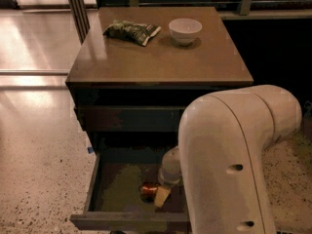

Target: Place coke can into middle drawer

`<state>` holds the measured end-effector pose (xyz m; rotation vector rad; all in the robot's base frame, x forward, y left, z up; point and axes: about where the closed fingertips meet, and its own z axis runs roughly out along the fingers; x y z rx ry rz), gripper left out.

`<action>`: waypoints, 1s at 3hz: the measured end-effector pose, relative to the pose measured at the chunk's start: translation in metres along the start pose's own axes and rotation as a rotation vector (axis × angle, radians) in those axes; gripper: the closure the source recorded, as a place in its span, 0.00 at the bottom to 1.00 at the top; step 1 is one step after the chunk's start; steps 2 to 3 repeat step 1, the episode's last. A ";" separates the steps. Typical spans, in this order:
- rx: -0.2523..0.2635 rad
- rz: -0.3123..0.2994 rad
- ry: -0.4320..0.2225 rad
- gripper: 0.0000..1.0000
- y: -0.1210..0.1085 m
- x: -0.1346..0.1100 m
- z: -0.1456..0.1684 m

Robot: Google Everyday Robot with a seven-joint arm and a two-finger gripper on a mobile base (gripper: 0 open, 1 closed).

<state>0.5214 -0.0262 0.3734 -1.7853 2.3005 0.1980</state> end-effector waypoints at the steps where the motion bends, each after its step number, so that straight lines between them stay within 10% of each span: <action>1: 0.134 0.007 -0.009 0.00 -0.026 0.000 -0.051; 3: 0.134 0.007 -0.009 0.00 -0.026 0.000 -0.051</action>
Offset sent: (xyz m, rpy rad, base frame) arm 0.0000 0.0000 0.0000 0.0000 0.0000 0.0000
